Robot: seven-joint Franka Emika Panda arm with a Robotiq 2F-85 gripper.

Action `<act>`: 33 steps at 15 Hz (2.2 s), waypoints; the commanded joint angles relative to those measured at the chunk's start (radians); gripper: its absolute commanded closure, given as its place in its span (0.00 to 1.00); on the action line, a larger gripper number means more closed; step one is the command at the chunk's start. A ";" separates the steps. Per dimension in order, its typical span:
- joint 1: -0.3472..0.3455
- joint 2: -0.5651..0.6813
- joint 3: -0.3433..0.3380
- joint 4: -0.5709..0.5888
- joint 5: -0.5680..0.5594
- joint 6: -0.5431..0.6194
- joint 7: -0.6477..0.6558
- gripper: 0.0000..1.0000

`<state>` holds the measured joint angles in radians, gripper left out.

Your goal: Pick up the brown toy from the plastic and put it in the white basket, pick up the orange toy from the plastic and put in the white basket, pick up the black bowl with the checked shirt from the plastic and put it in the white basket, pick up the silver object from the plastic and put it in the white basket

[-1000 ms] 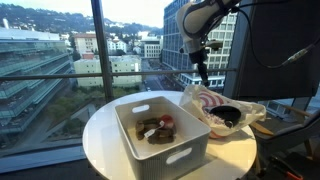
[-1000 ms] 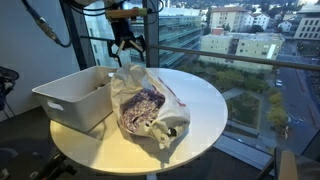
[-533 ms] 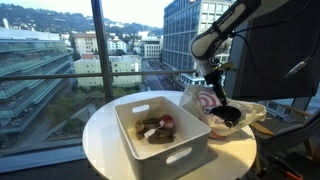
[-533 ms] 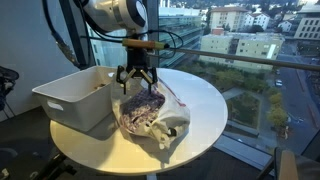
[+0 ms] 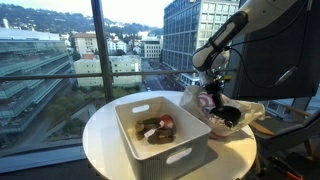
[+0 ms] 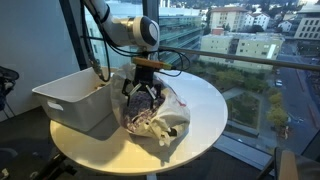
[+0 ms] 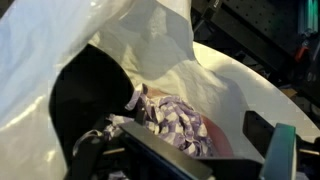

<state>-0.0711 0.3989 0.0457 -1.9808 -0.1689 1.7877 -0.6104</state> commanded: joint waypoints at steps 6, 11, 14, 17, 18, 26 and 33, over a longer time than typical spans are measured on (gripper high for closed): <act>-0.008 0.070 -0.012 0.020 -0.016 0.028 0.016 0.00; -0.027 0.152 -0.026 0.031 -0.018 0.093 0.038 0.00; -0.013 0.180 -0.042 0.042 -0.049 0.173 0.124 0.00; -0.001 0.187 -0.048 0.039 -0.079 0.245 0.210 0.00; 0.003 0.198 -0.052 0.046 -0.086 0.266 0.244 0.00; 0.019 0.253 -0.071 0.090 -0.112 0.259 0.377 0.56; -0.009 0.173 -0.048 0.108 -0.030 0.001 0.322 0.92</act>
<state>-0.0685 0.6254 -0.0101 -1.8821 -0.2401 1.9219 -0.2474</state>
